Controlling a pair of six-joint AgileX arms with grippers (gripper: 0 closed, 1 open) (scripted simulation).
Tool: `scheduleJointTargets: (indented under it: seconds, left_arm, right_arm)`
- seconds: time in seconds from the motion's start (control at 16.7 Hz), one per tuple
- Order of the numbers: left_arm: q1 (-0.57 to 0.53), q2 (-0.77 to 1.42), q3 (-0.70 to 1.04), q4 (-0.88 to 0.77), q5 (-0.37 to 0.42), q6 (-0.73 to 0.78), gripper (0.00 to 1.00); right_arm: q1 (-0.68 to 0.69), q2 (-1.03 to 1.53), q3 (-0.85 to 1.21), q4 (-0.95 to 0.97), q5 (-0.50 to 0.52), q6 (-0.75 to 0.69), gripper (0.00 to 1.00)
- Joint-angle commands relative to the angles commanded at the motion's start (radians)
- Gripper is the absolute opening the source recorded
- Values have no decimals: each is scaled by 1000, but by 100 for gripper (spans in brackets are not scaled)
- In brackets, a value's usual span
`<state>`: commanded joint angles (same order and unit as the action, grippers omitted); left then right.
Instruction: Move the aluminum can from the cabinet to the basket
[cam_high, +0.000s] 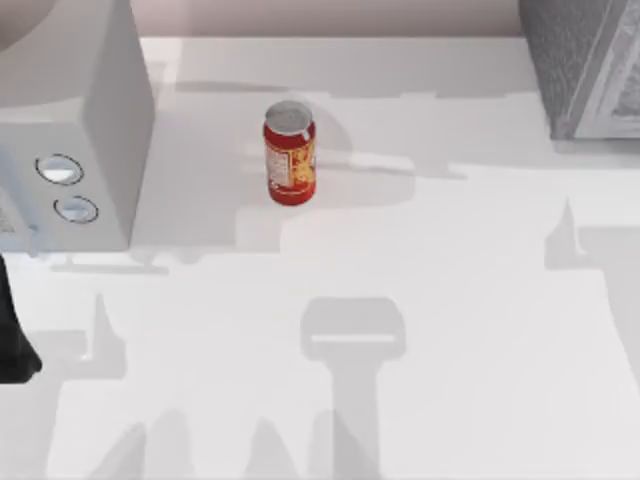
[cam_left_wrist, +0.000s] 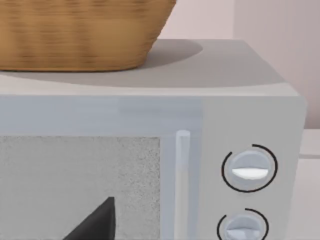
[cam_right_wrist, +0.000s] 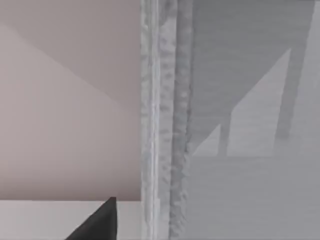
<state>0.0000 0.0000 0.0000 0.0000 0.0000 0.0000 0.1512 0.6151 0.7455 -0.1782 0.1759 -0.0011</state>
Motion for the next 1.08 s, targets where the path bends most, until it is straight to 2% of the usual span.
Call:
scheduleJointTargets:
  seconds: [0.24,0.48,0.66,1.08]
  left_arm:
    - [0,0,0,0,0,0,100]
    - [0,0,0,0,0,0,100]
    - [0,0,0,0,0,0,100]
    - [-2,8,1,2,-2,1,100]
  right_arm:
    - [-72,-301,-390,81,-83,-1,100]
    - [-128,-528,-653,148,-148,0,100]
    - [-149,-608,-738,176,-174,1,100]
    - [-151,-615,-746,178,-176,1,100]
